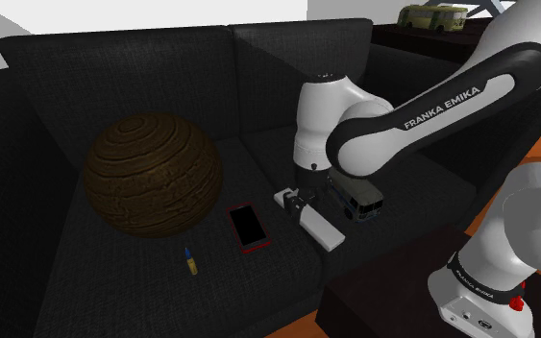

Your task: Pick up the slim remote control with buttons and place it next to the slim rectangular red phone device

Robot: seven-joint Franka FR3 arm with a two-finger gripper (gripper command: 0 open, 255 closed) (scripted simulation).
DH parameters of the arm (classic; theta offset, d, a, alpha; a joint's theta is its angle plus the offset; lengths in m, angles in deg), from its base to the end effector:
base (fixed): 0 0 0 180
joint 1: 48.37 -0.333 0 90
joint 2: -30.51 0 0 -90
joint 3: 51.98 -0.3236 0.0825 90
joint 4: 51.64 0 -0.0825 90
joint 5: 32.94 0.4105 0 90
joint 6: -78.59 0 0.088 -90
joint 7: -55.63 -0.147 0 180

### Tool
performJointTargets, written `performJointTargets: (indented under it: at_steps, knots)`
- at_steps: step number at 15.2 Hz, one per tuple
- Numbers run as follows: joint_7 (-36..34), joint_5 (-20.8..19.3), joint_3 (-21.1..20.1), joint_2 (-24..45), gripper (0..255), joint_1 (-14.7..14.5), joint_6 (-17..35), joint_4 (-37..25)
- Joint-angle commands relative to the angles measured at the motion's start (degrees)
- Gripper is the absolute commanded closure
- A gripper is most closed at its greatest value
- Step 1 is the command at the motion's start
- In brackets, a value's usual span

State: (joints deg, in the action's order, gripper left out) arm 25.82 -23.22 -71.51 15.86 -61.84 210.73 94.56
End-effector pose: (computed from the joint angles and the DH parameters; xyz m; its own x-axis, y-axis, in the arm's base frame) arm 0.3763 0.2460 0.3039 0.9974 -0.0682 -0.0215 -0.0690 -0.9970 -0.0349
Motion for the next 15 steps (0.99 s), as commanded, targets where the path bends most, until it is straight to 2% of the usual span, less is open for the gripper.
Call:
performJointTargets:
  at_steps: [1,6,7,12,15]
  knots:
    - [0.0,0.0,0.0,0.1,255,0.0,0.3,0.2]
    - [0.0,0.0,0.0,0.1,255,0.0,0.3,0.2]
    - [0.0,0.0,0.0,0.1,0,0.0,0.3,0.2]
    - [0.0,0.0,0.0,0.1,0,0.0,0.3,0.2]
    - [0.5,0.3,0.9,-3.7,0,0.0,-6.3,-2.8]
